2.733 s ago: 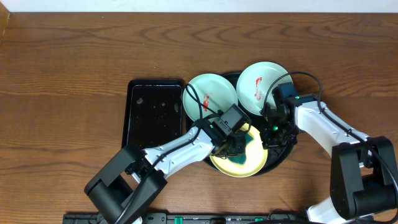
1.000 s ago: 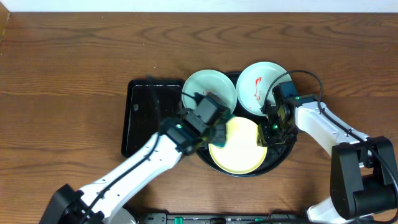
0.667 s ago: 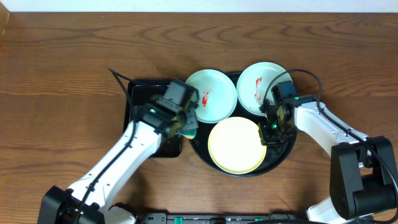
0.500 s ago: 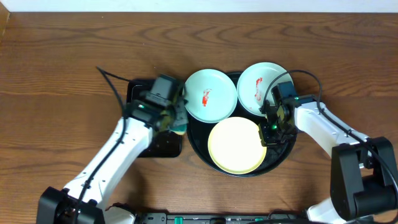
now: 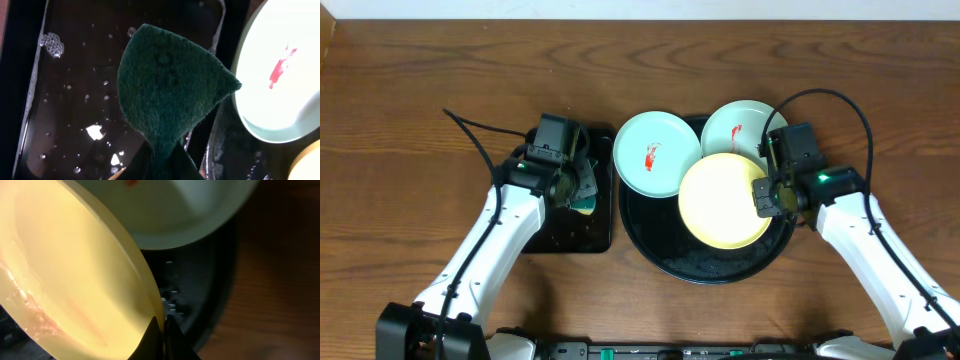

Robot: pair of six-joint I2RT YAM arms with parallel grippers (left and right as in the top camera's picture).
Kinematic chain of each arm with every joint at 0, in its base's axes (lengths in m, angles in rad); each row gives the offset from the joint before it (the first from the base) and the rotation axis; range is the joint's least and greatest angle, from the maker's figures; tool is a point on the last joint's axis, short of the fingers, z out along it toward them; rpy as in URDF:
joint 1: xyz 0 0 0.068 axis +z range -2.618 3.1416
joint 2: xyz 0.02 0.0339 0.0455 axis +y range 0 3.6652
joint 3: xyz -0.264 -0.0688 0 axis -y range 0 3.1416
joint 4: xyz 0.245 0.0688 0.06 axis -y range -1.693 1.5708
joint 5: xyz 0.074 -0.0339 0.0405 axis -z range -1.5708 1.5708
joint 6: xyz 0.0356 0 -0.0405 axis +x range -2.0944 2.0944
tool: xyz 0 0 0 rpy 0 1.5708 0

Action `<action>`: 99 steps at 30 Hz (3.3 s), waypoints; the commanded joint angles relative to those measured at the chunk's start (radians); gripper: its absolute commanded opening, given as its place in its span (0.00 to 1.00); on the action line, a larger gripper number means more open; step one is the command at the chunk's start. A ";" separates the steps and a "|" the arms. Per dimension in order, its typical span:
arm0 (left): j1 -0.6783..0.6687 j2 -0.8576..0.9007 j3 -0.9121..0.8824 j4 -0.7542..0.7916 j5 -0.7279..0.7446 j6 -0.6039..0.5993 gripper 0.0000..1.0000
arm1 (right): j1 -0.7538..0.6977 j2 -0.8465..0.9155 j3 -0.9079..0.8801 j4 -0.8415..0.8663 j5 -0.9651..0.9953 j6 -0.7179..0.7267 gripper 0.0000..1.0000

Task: Clean dirty plates on tray and stack at the side
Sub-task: 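Retract the left gripper and lift the yellow plate with the right gripper, then carry the yellow plate right and set it on the table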

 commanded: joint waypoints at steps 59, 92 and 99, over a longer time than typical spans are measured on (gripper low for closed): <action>0.005 0.002 -0.012 0.002 -0.061 0.017 0.07 | -0.032 -0.027 0.037 0.077 0.334 0.702 0.01; 0.005 0.002 -0.012 0.002 -0.061 0.017 0.07 | -0.294 -0.026 0.036 0.099 0.204 1.000 0.01; 0.005 0.002 -0.012 0.002 -0.061 0.017 0.07 | -0.294 -0.026 0.036 0.101 0.212 1.020 0.01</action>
